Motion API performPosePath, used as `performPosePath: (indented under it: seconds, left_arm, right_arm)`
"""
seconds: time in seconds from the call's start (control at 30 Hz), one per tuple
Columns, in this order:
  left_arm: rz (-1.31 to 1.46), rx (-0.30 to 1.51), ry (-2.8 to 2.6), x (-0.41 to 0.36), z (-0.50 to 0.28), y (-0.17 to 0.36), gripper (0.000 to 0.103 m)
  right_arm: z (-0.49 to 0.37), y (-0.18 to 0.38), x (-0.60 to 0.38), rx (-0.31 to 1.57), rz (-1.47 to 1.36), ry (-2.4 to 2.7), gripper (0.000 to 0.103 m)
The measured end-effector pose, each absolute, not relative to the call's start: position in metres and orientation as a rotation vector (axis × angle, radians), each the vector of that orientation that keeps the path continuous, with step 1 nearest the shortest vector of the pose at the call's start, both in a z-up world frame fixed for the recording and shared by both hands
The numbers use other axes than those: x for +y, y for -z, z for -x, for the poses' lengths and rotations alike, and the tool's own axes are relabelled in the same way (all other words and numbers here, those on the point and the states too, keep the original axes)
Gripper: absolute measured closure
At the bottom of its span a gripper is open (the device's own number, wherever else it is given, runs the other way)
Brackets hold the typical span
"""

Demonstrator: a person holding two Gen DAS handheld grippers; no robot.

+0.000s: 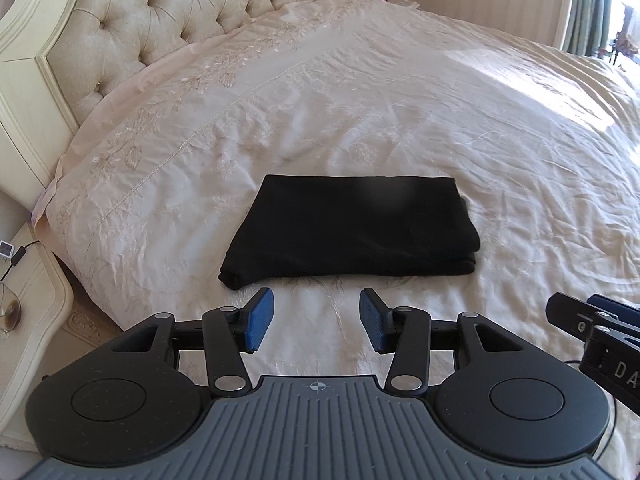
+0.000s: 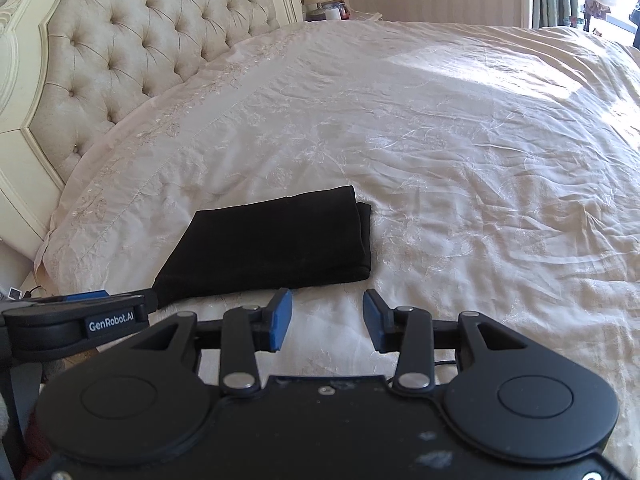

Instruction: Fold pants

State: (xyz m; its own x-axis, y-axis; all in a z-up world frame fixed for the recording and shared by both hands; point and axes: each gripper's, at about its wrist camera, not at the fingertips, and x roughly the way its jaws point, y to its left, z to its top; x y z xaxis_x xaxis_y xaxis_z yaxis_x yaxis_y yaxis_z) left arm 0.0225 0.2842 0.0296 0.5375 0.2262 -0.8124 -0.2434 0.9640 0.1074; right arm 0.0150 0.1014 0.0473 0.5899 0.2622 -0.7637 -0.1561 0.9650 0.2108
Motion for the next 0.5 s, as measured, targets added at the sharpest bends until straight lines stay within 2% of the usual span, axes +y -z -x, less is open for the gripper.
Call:
performPosePath:
  seconds: [0.5]
  left_arm:
    - [-0.019, 0.935, -0.261, 0.264, -0.013, -0.036, 0.057]
  right_arm:
    - [0.003, -0.057, 0.091, 0.865, -0.128, -0.267, 0.06]
